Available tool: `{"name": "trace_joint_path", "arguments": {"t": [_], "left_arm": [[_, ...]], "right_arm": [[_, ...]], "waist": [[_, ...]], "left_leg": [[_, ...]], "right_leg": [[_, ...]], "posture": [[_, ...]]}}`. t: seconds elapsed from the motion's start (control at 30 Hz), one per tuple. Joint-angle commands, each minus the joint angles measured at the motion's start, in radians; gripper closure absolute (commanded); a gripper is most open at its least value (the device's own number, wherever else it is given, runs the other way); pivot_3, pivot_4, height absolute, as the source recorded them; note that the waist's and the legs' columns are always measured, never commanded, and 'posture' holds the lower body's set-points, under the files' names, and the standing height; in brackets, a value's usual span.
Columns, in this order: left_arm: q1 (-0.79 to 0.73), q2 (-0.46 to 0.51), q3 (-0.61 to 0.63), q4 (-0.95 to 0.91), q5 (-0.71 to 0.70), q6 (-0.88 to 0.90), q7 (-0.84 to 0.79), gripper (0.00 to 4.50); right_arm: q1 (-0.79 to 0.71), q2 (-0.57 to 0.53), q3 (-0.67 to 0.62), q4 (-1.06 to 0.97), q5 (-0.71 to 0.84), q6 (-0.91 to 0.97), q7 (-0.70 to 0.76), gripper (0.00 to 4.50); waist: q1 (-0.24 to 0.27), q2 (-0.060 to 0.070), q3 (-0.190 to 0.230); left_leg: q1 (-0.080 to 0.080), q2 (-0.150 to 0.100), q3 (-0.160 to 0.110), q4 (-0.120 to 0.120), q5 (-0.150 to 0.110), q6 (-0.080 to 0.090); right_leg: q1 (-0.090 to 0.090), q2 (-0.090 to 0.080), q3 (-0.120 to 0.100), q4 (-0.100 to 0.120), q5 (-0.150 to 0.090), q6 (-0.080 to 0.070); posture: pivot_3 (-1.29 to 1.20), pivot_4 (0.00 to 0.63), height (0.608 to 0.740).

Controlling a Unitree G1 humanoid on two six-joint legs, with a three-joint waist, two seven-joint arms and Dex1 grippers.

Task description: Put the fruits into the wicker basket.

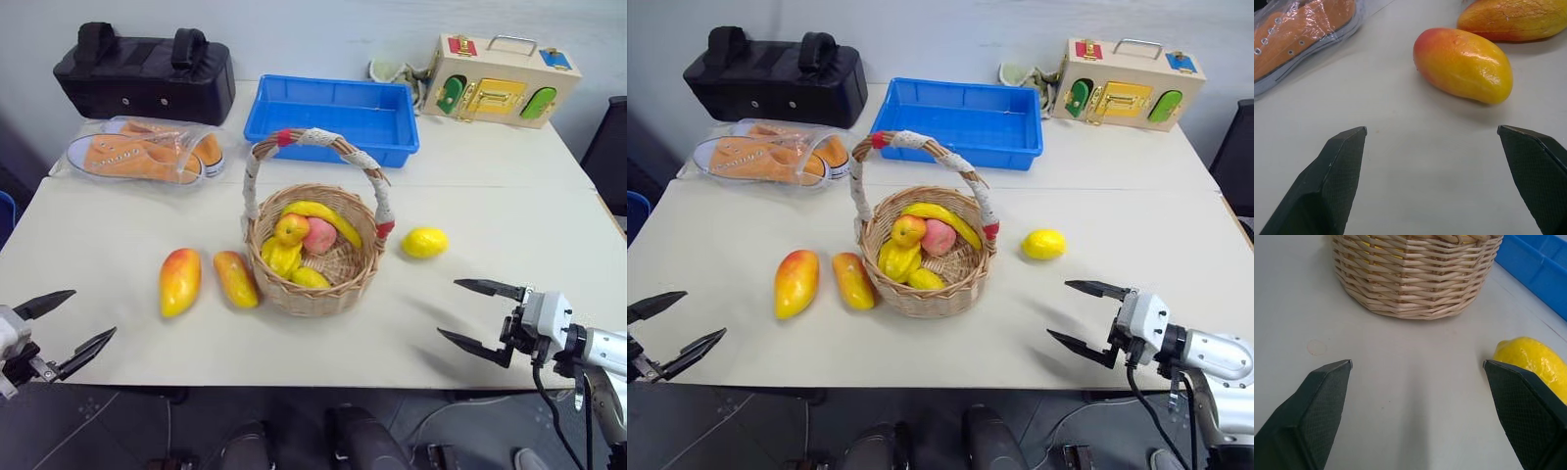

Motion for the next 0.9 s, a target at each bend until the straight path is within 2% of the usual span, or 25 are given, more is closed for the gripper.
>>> {"name": "trace_joint_path", "arguments": {"t": [0.03,0.2,0.37,0.43,0.53,0.6,0.73,0.9], "left_arm": [[-0.003,0.007,0.015,-0.006,0.004,-0.01,-0.003,0.0],[0.002,0.029,0.026,-0.01,-0.058,0.072,-0.05,0.0],[0.009,0.072,0.043,-0.022,-0.114,0.207,-0.093,0.0],[0.026,0.132,0.044,-0.035,-0.164,0.389,-0.096,0.0],[-0.059,0.219,0.041,-0.047,-0.312,0.717,-0.014,0.0],[-0.11,0.252,0.011,-0.042,-0.326,0.812,0.019,0.0],[-0.308,0.302,-0.167,-0.03,-0.327,0.962,0.071,0.0],[-0.578,0.26,-0.41,0.019,-0.239,1.062,0.178,0.0]], "right_arm": [[0.004,0.0,-0.016,-0.035,0.03,0.012,0.009,0.04],[-0.01,0.043,-0.003,-0.068,0.051,0.007,0.007,0.04],[-0.036,0.1,-0.011,-0.139,0.151,0.038,0.017,0.04],[-0.067,0.139,-0.025,-0.173,0.203,0.035,-0.004,0.04],[-0.118,0.16,-0.034,-0.242,0.235,0.066,-0.06,0.04],[-0.123,0.149,-0.025,-0.277,0.251,0.088,-0.043,0.04],[-0.137,0.105,0.008,-0.388,0.291,0.153,-0.004,0.04],[-0.171,0.061,0.062,-0.48,0.295,0.238,0.006,0.04]], "waist": [[0.001,0.0,0.0],[0.004,0.0,0.0],[0.003,-0.001,0.0],[0.002,-0.001,0.0],[0.002,0.0,0.0],[0.007,0.0,0.0],[0.014,0.001,0.001],[0.01,0.0,0.0]], "left_leg": [[0.0,0.0,0.0,0.0,0.0,0.0],[0.0,0.0,0.0,0.002,0.0,0.0],[0.001,0.0,0.0,0.002,0.0,0.0],[0.001,0.0,-0.001,0.002,0.0,0.001],[0.001,0.0,-0.001,0.003,0.001,0.001],[0.001,-0.001,-0.002,0.003,0.001,0.002],[0.0,-0.002,-0.003,0.003,0.002,0.001],[-0.001,-0.003,-0.003,0.005,0.003,-0.001]], "right_leg": [[0.0,0.0,0.0,0.0,0.0,0.0],[0.0,0.0,0.0,0.002,0.0,0.0],[0.0,0.0,0.0,0.003,0.0,0.0],[0.0,0.0,0.0,0.004,0.0,0.0],[0.0,0.0,-0.001,0.007,0.0,0.0],[0.0,-0.001,-0.001,0.007,0.0,0.0],[0.0,-0.002,-0.003,0.006,0.0,0.0],[-0.001,-0.002,-0.003,0.007,0.0,0.0]], "posture": [[0.0,0.15,0.74],[0.0,0.15,0.74],[0.0,0.15,0.74],[0.0,0.15,0.74],[0.0,0.15,0.74],[0.0,0.15,0.74],[0.0,0.15,0.74],[0.0,0.15,0.74]]}}
